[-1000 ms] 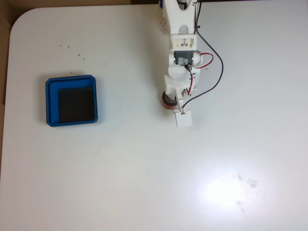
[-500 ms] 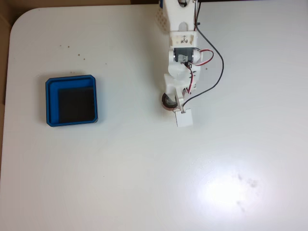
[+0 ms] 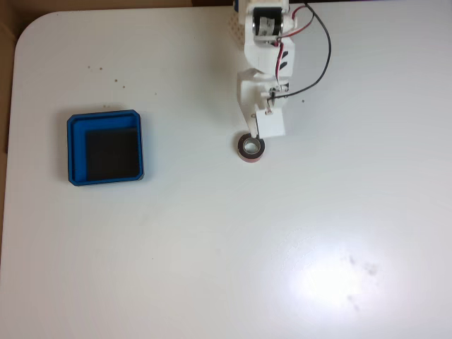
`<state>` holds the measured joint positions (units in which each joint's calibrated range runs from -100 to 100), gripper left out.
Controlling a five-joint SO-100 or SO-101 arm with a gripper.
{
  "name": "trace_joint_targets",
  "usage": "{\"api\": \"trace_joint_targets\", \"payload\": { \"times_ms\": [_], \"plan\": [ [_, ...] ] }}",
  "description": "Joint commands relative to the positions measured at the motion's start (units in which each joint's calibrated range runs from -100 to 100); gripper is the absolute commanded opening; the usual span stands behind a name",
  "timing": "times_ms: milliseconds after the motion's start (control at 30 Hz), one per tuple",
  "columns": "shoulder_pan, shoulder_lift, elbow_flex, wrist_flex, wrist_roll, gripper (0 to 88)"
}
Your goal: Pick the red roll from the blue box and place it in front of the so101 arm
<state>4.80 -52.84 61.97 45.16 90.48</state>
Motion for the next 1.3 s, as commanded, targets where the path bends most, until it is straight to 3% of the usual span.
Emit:
{"api": "trace_joint_targets", "payload": {
  "times_ms": [0,267,767,1033,1267],
  "plan": [
    [0.2,-12.3,4.3,-0.9,0.3,9.4],
    [-0.2,-31.1,14.6,-1.0,0.2,9.4],
    [-7.7,-45.9,27.8,-1.3,-0.2,9.4],
    [-7.7,-45.9,38.0,-15.6,-0.1,9.4],
    [-7.6,-45.9,38.0,-16.6,0.3,9.4]
  ]
}}
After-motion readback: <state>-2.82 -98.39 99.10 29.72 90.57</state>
